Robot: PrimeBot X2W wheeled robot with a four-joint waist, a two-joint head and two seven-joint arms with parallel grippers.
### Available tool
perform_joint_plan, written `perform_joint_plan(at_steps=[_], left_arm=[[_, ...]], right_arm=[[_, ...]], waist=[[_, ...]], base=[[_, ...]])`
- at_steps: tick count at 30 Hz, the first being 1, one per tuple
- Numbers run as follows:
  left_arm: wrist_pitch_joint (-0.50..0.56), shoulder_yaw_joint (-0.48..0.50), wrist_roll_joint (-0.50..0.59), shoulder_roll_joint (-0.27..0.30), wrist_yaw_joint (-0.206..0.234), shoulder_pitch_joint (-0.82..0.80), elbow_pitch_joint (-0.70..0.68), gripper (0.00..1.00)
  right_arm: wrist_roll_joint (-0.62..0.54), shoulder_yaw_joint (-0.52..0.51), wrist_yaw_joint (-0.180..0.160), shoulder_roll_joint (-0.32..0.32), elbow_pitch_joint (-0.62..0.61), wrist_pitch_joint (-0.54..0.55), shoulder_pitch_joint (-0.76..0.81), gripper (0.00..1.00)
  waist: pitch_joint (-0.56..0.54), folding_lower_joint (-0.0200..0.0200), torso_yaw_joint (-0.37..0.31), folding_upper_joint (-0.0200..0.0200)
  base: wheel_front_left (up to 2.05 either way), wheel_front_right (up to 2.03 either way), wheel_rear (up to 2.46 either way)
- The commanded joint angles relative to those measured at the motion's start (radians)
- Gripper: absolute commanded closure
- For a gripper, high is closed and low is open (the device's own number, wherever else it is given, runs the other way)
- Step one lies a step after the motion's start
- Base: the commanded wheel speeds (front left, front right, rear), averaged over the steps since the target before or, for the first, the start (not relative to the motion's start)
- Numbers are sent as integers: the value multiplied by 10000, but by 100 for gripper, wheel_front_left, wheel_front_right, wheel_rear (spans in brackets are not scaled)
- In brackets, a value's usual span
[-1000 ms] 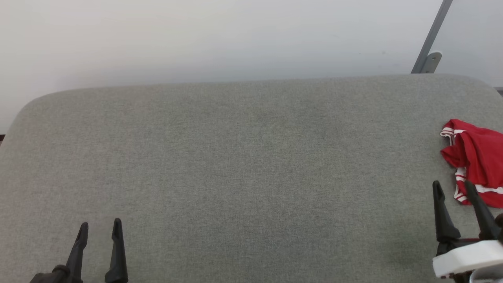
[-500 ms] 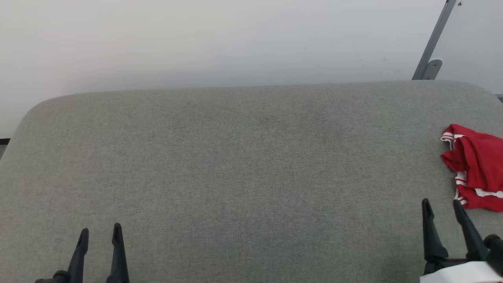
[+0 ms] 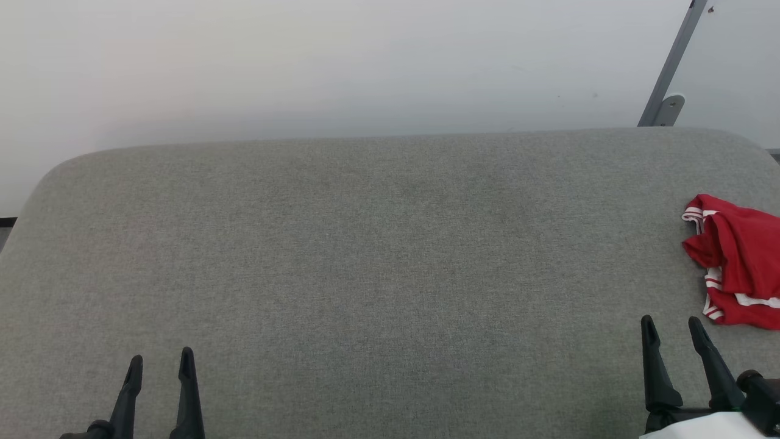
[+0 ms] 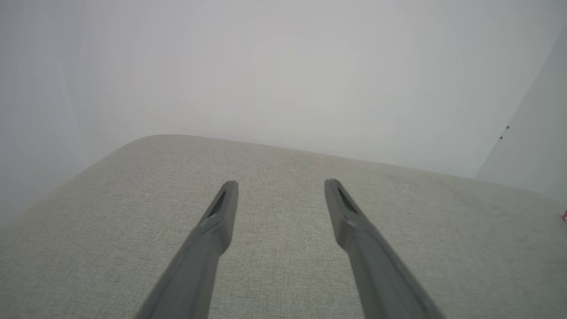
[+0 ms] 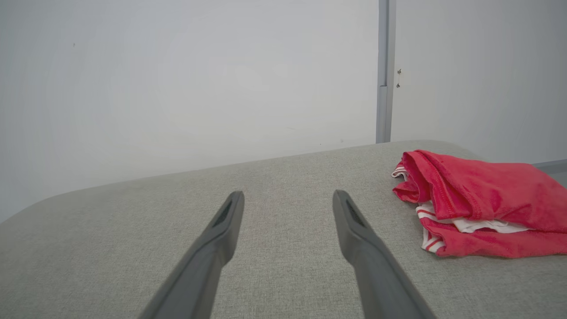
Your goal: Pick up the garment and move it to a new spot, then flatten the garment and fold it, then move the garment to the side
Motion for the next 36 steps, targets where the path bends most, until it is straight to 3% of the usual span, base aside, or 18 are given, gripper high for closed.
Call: perform_joint_plan(at_steps=[1,16,17,20,36], left_arm=[[-51,0,-42,-7,-30,115,-36,0],[-51,226,103,-83,-30,135,-78,0],[2,185,75,-81,2,15,-31,100],[43,165,5,-113,2,21,257,100],[734,26,-2981,-23,-1,-681,724,100]], right_arm=[[-52,-28,-4,49,-76,-36,102,0],[-110,61,-4,78,-57,-36,154,0],[-56,66,0,46,17,4,95,100],[10,90,0,98,263,37,168,100],[2752,-14,0,228,453,823,-359,100]], waist=[[-3,0,2,-1],[-38,0,51,-1],[-38,0,49,-1],[-38,1,49,-1],[-16,1,44,-1]], base=[[0,0,0],[0,0,0],[0,0,0],[0,0,0],[0,0,0]])
